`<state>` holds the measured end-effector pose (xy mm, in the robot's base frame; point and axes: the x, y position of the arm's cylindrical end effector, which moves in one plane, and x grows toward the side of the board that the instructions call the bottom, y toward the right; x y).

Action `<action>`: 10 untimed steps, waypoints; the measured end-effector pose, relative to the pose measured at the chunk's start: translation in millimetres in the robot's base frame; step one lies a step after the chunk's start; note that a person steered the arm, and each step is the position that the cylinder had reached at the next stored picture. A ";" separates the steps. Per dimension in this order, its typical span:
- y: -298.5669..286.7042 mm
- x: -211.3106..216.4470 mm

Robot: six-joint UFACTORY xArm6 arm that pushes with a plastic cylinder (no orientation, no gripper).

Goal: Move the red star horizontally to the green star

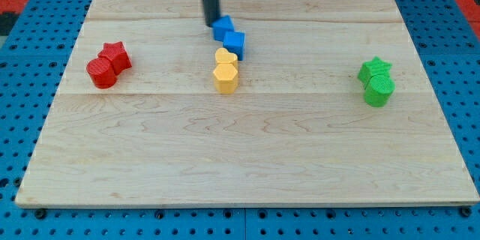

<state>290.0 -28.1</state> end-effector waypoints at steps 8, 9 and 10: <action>-80.3 272.3; -3.7 283.2; 82.8 255.9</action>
<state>545.9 54.8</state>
